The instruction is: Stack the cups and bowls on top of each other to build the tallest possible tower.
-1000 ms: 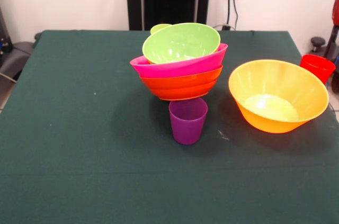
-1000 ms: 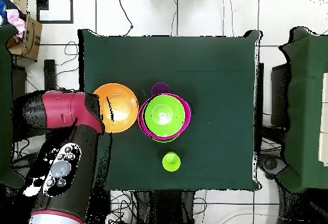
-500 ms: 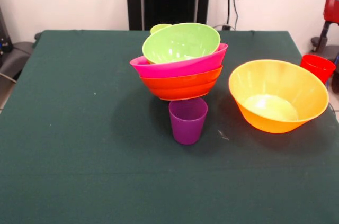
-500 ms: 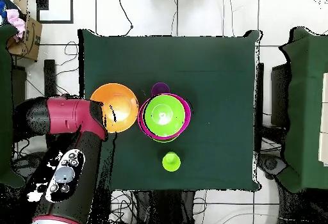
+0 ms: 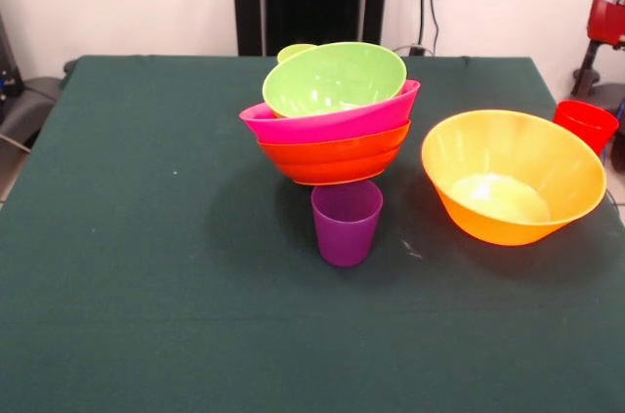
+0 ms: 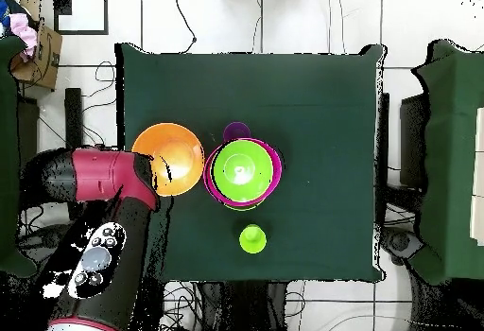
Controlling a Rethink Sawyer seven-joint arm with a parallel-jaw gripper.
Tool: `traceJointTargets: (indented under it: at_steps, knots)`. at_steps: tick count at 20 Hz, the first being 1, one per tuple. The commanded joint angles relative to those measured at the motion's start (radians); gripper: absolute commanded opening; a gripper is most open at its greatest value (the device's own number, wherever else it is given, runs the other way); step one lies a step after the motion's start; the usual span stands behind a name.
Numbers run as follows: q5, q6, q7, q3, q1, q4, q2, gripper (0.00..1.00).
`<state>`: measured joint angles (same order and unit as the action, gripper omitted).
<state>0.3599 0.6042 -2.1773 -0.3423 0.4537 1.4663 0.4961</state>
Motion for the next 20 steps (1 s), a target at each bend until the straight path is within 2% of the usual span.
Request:
traceJointTargets:
  at_steps: [1,12,20]
  knots:
    - [0.033,0.002,-0.252,0.069,0.023,0.034,-0.075,1.0]
    - [0.059,-0.035,-0.304,0.062,0.052,-0.021,-0.144,1.0]
    - [0.048,-0.13,-0.261,0.093,0.014,-0.013,-0.188,1.0]
